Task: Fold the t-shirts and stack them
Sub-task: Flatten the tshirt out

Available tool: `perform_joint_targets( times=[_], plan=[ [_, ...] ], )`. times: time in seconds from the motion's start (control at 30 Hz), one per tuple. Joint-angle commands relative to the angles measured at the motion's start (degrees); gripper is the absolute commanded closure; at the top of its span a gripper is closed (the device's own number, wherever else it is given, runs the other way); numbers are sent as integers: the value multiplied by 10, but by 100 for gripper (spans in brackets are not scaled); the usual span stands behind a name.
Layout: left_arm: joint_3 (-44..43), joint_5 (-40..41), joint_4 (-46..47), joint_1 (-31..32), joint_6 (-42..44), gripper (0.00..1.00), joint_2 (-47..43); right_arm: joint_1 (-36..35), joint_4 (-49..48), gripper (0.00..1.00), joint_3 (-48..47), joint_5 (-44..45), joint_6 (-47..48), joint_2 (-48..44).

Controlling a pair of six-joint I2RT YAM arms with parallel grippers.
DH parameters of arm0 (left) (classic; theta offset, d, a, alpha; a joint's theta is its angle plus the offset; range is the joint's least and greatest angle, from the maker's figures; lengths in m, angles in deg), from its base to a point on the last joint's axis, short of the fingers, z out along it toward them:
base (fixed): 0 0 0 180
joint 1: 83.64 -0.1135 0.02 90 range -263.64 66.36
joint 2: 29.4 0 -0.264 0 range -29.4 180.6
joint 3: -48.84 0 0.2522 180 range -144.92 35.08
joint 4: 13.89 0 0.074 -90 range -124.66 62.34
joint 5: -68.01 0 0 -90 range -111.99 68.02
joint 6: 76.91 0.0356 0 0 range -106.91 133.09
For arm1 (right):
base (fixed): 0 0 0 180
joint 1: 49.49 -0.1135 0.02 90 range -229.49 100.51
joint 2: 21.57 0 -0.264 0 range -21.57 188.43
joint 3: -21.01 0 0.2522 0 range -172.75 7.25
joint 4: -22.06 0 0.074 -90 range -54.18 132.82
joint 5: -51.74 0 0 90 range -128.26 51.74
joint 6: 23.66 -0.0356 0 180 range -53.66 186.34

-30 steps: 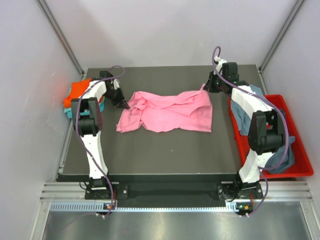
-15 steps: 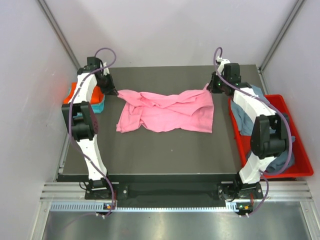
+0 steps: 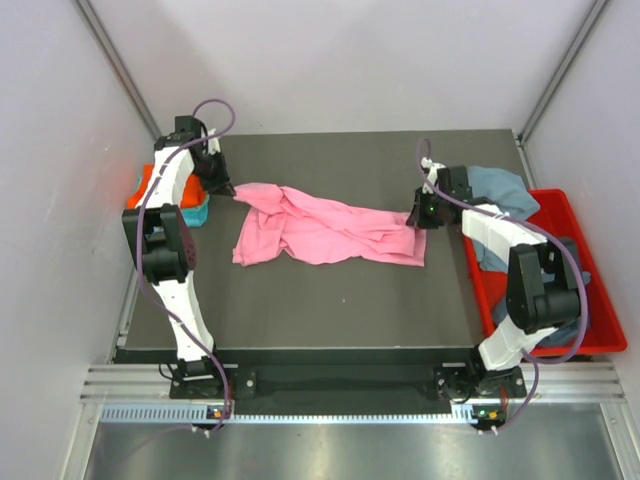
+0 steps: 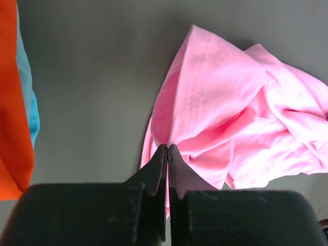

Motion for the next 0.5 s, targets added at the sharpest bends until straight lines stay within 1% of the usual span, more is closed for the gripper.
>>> perform_joint_targets(
  times=[0.0,0.07,0.1,0.2,0.3,0.37,0.47],
  plan=[
    [4,-11,6,-2,4,100,-23,-2,-40,100,-36,-1,7,-21],
    [4,-10,8,-1,3,100,-23,0,-43,100,-66,-1,10,-5],
    [4,-7,8,-1,4,100,-23,1,-45,100,-101,0,11,17],
    [2,-5,9,-1,4,100,-23,5,-40,100,-165,14,15,65],
    [4,-9,15,-1,0,100,-27,9,-33,100,-192,29,13,98],
    [5,-12,17,-2,-3,100,-30,9,-31,100,-190,26,16,101],
    [7,-17,15,-1,-3,100,-35,0,-25,100,-151,14,21,76]
  ],
)
